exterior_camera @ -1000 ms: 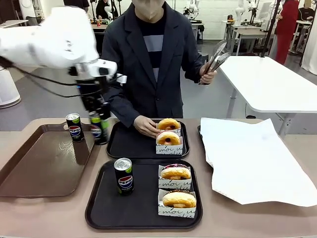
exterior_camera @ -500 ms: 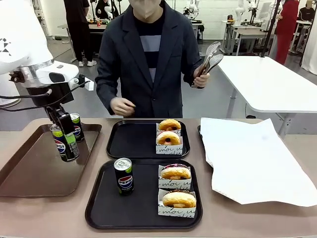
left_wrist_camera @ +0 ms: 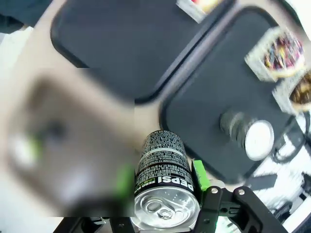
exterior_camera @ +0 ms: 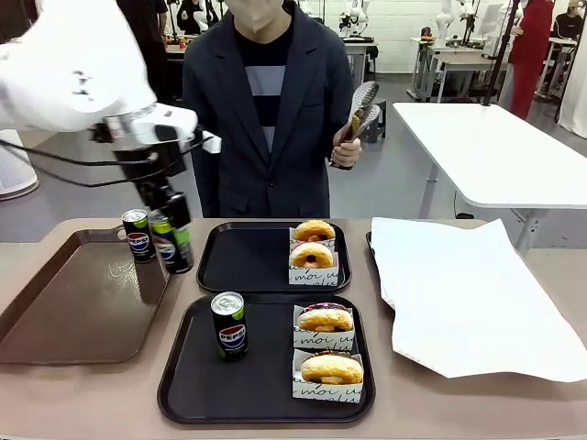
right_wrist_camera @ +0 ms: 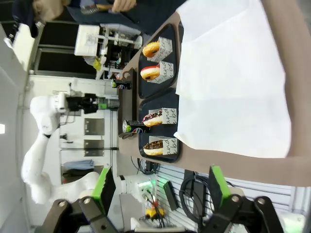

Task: Set up donuts and drinks on trays.
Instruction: Pick up one Pepsi coke from the Handle tray and place it on the Flat Tray without a Pepsi coke.

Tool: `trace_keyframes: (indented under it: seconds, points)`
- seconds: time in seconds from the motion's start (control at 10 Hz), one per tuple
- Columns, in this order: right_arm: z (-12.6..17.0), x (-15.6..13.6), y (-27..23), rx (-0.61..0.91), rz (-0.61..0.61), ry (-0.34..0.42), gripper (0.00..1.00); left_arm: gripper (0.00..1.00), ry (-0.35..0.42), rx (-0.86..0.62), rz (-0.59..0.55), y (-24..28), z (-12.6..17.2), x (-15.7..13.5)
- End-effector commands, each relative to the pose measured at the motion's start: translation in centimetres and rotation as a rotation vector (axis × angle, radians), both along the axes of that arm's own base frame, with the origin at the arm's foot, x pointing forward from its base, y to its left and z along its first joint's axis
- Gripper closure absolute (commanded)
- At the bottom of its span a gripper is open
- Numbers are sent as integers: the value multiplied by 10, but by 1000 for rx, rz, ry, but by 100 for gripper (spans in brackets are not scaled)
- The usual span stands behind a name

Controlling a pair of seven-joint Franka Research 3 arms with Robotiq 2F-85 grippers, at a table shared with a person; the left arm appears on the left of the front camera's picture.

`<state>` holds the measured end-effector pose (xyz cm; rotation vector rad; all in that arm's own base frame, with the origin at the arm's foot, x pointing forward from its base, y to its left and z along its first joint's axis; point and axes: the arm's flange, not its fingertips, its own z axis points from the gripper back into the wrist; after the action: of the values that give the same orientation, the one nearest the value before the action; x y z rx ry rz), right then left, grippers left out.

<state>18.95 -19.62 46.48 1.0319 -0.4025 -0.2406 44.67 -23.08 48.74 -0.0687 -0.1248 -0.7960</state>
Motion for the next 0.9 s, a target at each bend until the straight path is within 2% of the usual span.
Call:
trace_keyframes:
  seconds: [0.0, 0.2, 0.4, 0.6, 0.8]
  points:
    - [-1, 1, 0, 11, 4, -22, 0, 42, -24, 84, 98, -51, -7, 65]
    - [-1, 1, 0, 11, 4, -22, 0, 42, -74, 109, 154, -82, -26, 96]
    - [-1, 1, 0, 11, 4, -22, 0, 42, -95, 111, 185, -93, -46, 111]
    - [-1, 1, 0, 11, 4, -22, 0, 42, -96, 89, 183, -94, -62, 127]
    - [-1, 1, 0, 11, 4, -22, 0, 42, -66, 61, 197, -86, -81, 132]
